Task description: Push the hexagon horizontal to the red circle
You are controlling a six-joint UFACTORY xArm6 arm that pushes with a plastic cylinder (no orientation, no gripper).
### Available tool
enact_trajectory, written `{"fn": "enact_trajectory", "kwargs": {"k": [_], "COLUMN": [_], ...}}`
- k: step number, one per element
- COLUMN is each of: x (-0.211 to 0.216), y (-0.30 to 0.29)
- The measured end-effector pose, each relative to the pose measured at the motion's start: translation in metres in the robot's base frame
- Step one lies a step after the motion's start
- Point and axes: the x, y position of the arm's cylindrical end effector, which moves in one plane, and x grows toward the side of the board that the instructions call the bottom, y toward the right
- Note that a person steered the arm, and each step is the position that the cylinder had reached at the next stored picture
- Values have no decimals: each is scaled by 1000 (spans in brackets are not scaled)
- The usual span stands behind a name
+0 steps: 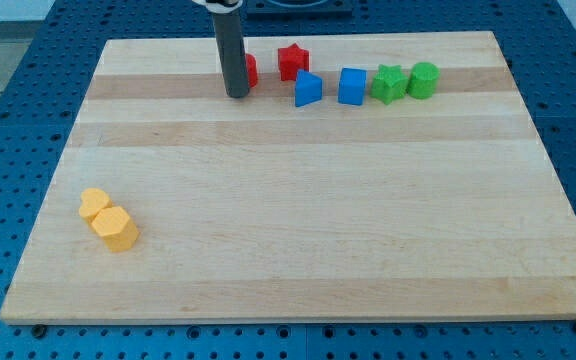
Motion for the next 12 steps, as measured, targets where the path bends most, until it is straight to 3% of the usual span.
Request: {"fn": "enact_trajectory", "kwargs": {"k": [2, 4, 5, 6, 7, 8, 9, 11, 12], "x": [5, 146, 219, 265, 278, 280, 257, 173, 154], "y": [7, 60, 53, 7, -49, -95, -111, -114, -105]}}
